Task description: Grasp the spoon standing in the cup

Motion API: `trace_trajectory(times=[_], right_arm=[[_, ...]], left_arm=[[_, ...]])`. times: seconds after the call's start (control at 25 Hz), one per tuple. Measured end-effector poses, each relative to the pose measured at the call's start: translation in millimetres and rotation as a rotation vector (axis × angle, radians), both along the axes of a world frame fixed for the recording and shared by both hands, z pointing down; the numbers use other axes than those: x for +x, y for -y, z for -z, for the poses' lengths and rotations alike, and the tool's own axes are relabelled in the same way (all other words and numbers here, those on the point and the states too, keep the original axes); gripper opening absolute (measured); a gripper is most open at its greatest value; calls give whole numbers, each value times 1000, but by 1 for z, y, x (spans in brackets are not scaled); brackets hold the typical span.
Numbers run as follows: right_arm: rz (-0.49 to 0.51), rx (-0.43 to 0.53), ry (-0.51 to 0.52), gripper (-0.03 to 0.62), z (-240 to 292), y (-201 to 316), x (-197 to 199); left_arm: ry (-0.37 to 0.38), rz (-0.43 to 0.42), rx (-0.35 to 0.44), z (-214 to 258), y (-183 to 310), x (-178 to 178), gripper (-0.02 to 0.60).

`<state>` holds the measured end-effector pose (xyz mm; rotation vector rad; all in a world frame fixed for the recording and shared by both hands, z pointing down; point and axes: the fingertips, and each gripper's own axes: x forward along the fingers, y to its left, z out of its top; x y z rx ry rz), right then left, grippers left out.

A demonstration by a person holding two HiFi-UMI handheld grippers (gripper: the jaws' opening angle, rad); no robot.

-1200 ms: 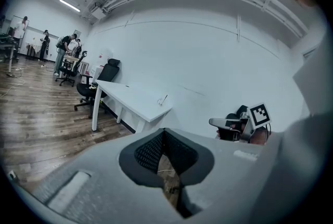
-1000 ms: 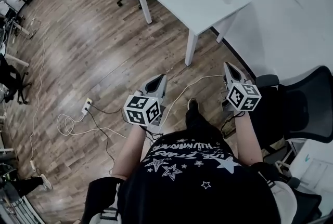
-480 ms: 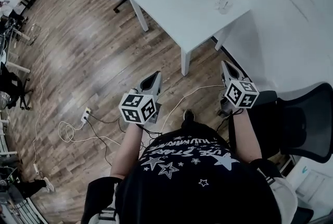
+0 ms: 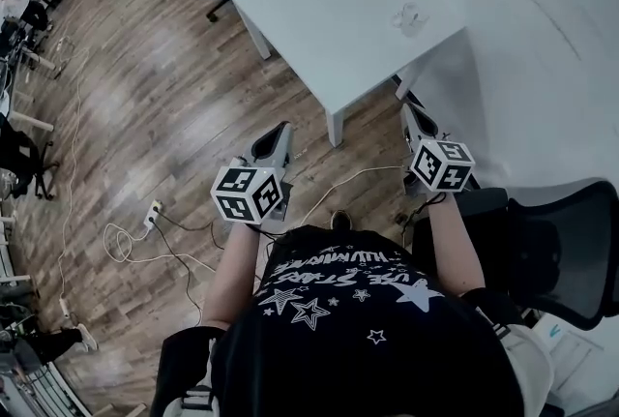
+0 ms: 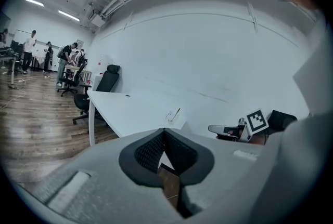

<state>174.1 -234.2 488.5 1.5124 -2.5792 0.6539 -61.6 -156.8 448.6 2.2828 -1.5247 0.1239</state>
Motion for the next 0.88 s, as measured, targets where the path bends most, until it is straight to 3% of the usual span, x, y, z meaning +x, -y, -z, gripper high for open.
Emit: trace_trajectory(times=[0.52, 0.88], right_arm=[[-73, 5, -12, 9, 4, 36, 9], [-190, 27, -29, 9, 7, 81, 19]], left_arm=[[-28, 6, 1, 2, 30, -3, 6], [-27, -74, 0, -5, 93, -2, 6]])
